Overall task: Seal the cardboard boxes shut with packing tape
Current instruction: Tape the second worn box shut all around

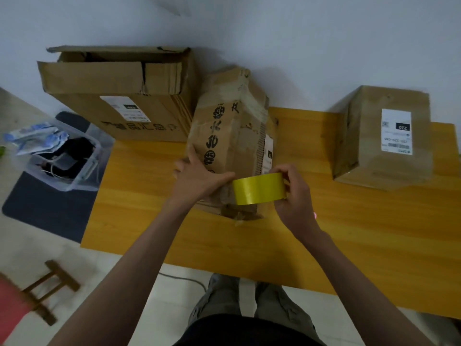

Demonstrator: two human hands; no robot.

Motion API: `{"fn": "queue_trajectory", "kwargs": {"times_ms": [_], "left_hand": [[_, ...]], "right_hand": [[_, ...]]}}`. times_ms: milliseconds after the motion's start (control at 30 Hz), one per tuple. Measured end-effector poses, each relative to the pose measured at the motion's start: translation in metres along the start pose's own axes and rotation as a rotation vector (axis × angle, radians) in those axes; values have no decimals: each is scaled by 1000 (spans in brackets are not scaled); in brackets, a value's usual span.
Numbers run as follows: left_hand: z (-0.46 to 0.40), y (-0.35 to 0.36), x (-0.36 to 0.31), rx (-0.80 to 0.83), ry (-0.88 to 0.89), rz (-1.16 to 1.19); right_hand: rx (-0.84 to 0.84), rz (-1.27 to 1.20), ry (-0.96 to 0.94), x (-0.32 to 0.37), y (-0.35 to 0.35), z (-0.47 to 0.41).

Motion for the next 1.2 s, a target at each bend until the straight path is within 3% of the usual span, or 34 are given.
{"fn": "queue_trajectory", "kwargs": {"times_ms": [167, 400, 533, 667, 767, 867, 933, 1033, 1100, 1200], "left_hand": [[-9, 34, 16, 92, -27, 258], [-27, 79, 51, 324, -16, 560], [-40, 82, 71, 362, -22, 598], [-54, 80, 91, 400, -18, 641], [-66, 78, 100, 403, -1, 665], [-69, 72, 103, 302, 39, 569], [-60, 67, 101, 109, 129, 400], [-28, 68, 75, -234, 414, 58], [-12, 89, 56, -272, 574, -98], [-5, 121, 43, -207, 633, -308]], "right_hand": [[14, 66, -5, 5, -16, 2], [228, 335, 23, -18, -8, 9], [70, 488, 32, -36, -65, 12], [-107, 567, 192, -85, -125, 30], [-69, 561, 207, -109, -120, 41], [-29, 510, 240, -128, -98, 46], [-55, 489, 269, -138, -94, 50], [-85, 487, 256, -146, -94, 57], [-88, 485, 250, -150, -93, 60], [-60, 479, 252, -158, -90, 60]]}}
Point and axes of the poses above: each hand's wrist, its own z-axis away from the middle knuckle, its own y-axis out of the palm, x = y × z, the point moved 7 cm from there along -z, towards the middle knuckle, and after that the axes turned 1 degree about x, right-handed, at the moved point
